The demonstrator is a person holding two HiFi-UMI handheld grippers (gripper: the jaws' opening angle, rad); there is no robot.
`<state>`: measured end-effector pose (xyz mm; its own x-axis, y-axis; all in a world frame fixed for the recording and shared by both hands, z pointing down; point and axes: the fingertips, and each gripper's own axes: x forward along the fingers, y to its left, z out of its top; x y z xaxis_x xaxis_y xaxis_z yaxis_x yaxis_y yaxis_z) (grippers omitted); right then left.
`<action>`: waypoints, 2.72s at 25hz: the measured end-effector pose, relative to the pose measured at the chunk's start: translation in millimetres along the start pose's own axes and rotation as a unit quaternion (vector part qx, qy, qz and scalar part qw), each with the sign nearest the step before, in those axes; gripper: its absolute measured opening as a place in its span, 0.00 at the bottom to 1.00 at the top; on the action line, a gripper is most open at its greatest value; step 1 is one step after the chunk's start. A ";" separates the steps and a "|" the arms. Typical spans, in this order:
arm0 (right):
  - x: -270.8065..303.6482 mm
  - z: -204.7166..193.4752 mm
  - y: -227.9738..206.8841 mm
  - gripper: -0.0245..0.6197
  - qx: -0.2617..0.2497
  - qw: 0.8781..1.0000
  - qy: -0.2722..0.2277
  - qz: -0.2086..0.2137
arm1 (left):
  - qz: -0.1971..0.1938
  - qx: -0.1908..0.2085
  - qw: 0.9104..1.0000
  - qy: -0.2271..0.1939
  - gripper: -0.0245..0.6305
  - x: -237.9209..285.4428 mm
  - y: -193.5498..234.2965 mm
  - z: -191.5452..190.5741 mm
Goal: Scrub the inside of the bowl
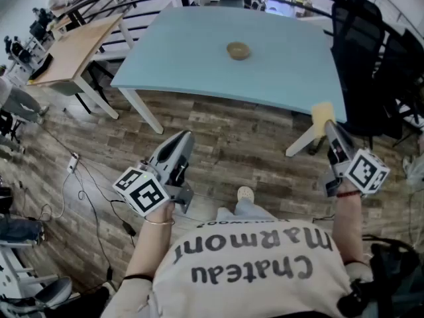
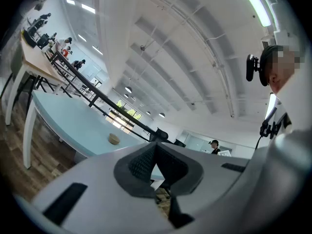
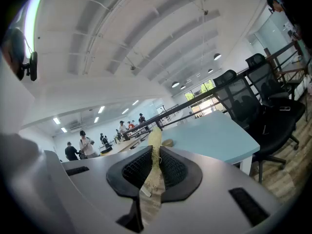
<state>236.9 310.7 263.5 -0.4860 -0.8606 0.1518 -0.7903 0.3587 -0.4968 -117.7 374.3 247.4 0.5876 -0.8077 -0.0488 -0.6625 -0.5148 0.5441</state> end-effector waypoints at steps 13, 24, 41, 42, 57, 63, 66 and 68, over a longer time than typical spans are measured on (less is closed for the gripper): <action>6.5 -10.1 8.8 0.13 -0.004 1.000 0.004 0.009 | 0.007 0.003 1.000 -0.007 0.04 -14.2 2.8 0.5; 33.8 -8.8 6.5 0.14 0.019 1.000 0.002 0.020 | 0.036 0.045 0.998 -0.040 0.04 -9.7 22.4 17.5; 180.3 60.7 -20.2 0.13 0.008 0.998 0.009 0.067 | 0.076 0.087 0.992 -0.058 0.04 89.6 84.5 75.3; 188.3 63.5 -22.2 0.14 0.009 0.998 0.010 0.069 | 0.078 0.090 0.991 -0.055 0.04 95.7 87.9 76.4; 278.2 100.7 -65.2 0.14 -0.012 0.996 0.028 0.086 | 0.084 0.069 0.993 -0.053 0.04 184.7 128.8 82.8; 295.0 101.2 -72.2 0.14 -0.009 0.995 0.037 0.096 | 0.095 0.058 0.992 -0.056 0.04 200.4 140.3 81.4; 294.0 90.3 -80.9 0.14 -0.007 0.994 0.052 0.093 | 0.095 0.045 0.993 -0.043 0.04 207.4 139.3 66.5; 294.2 81.4 -86.3 0.13 -0.003 0.994 0.062 0.091 | 0.095 0.039 0.994 -0.033 0.04 211.9 139.7 56.3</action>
<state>192.5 -2.9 281.4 -0.6626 -0.7305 0.1653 -0.6877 0.5060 -0.5205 -111.9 115.1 265.9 0.4187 -0.9081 -0.0080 -0.7936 -0.3702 0.4828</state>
